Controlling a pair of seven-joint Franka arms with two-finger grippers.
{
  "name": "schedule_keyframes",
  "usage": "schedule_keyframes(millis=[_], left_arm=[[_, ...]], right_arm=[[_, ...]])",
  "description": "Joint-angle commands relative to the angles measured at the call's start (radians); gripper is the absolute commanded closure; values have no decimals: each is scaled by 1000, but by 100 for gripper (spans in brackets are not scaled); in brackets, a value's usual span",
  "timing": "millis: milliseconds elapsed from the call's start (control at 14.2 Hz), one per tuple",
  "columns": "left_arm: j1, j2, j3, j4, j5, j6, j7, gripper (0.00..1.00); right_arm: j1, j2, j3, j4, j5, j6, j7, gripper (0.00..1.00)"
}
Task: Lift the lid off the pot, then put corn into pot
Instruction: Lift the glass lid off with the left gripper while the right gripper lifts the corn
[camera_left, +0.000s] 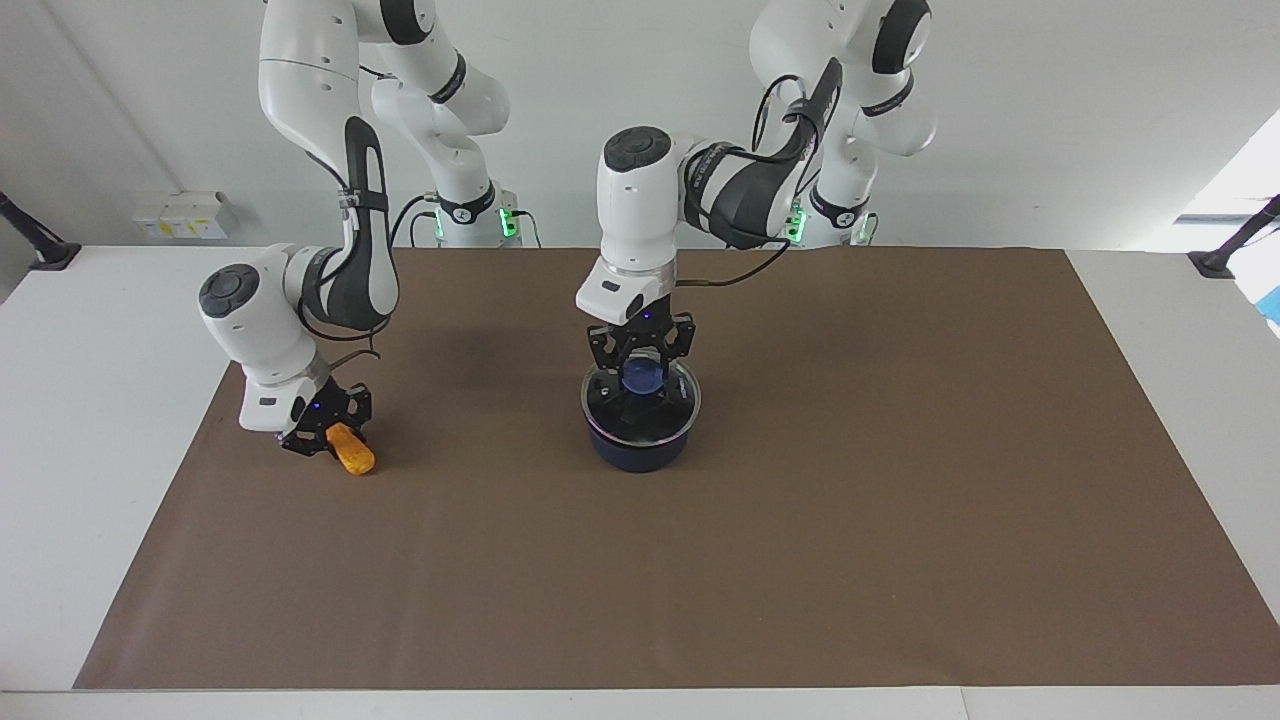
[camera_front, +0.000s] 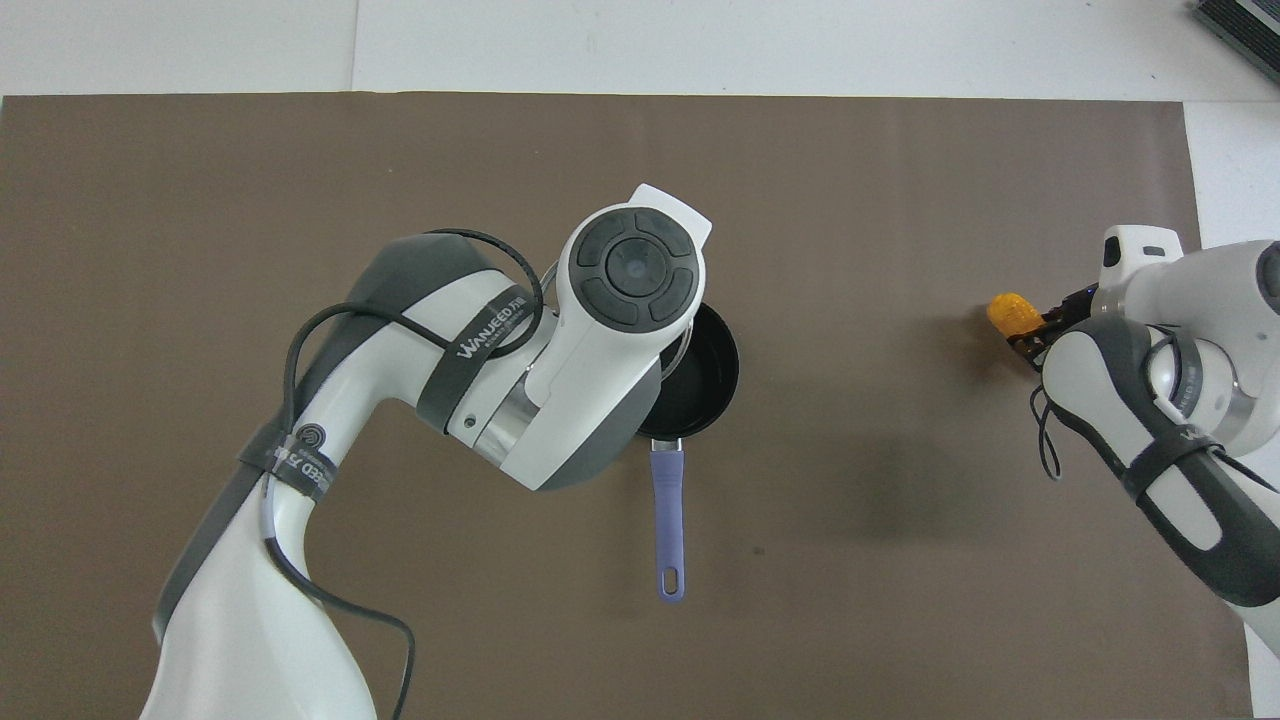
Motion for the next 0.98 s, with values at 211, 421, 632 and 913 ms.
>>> schedule_keyframes(millis=[211, 421, 632, 913], left_arm=[[148, -34, -10, -62, 23, -25, 110, 100], [220, -42, -10, -97, 21, -23, 157, 100], [313, -94, -10, -218, 21, 3, 258, 100], [423, -129, -10, -307, 21, 40, 337, 100]], right_arm=[[6, -41, 15, 160, 81, -112, 189, 100], [42, -76, 20, 215, 70, -169, 320, 100], [91, -90, 18, 261, 59, -226, 449, 100], [183, -91, 17, 306, -5, -294, 655, 100]])
